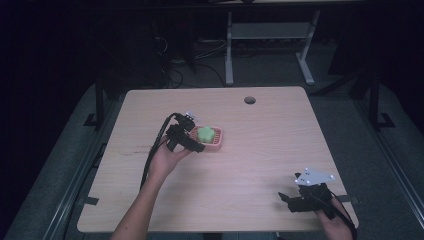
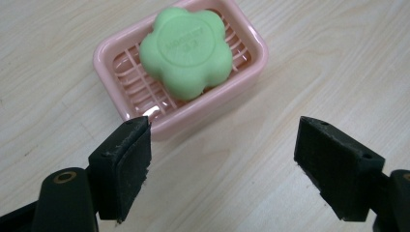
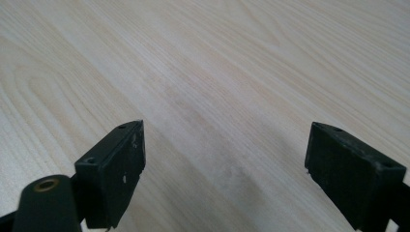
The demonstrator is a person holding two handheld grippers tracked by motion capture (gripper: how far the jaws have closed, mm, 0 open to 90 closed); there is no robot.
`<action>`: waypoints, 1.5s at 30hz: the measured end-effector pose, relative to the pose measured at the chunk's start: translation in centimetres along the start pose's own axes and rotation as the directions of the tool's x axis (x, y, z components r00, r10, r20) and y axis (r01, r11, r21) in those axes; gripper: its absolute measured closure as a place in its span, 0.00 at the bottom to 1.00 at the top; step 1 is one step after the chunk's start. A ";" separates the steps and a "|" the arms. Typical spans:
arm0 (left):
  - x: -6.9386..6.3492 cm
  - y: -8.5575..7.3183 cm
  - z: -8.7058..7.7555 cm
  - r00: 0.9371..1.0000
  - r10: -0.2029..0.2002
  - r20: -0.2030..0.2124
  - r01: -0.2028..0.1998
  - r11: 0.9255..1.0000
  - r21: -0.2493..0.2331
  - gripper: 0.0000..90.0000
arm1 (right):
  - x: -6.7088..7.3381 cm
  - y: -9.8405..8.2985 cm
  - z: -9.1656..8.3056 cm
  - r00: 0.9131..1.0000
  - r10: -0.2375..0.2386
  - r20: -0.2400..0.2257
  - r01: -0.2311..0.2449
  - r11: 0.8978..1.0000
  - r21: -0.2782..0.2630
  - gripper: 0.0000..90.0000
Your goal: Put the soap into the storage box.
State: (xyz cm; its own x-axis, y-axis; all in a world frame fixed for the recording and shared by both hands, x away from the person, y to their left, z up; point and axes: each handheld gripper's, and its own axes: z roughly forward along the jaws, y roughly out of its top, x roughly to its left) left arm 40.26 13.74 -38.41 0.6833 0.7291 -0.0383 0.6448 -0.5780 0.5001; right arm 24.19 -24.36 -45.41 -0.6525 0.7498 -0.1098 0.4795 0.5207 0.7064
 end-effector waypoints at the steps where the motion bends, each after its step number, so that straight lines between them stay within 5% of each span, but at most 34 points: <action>1: -0.1 -0.2 -0.1 1.000 0.000 0.001 0.000 1.000 -0.001 0.23 | 0.0 0.0 0.0 1.000 0.000 0.000 0.000 1.000 0.000 0.15; 30: -1.7 -4.2 -2.3 0.997 0.077 0.014 -0.077 0.997 -0.007 0.23 | -0.3 -0.2 0.1 1.000 0.025 0.016 -0.024 1.000 -0.010 0.15; 45: -1.6 -6.4 -2.8 0.997 0.071 0.014 -0.071 0.997 -0.002 0.23 | -0.4 -0.3 0.1 1.000 0.022 0.021 -0.022 1.000 -0.004 0.15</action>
State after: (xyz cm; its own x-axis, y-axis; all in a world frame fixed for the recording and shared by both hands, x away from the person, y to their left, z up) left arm 34.05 17.32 -39.11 0.7321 0.6810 -0.0146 0.5940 -0.6278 0.5031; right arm 24.34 -24.76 -45.65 -0.6293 0.7694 -0.1092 0.4915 0.5029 0.7110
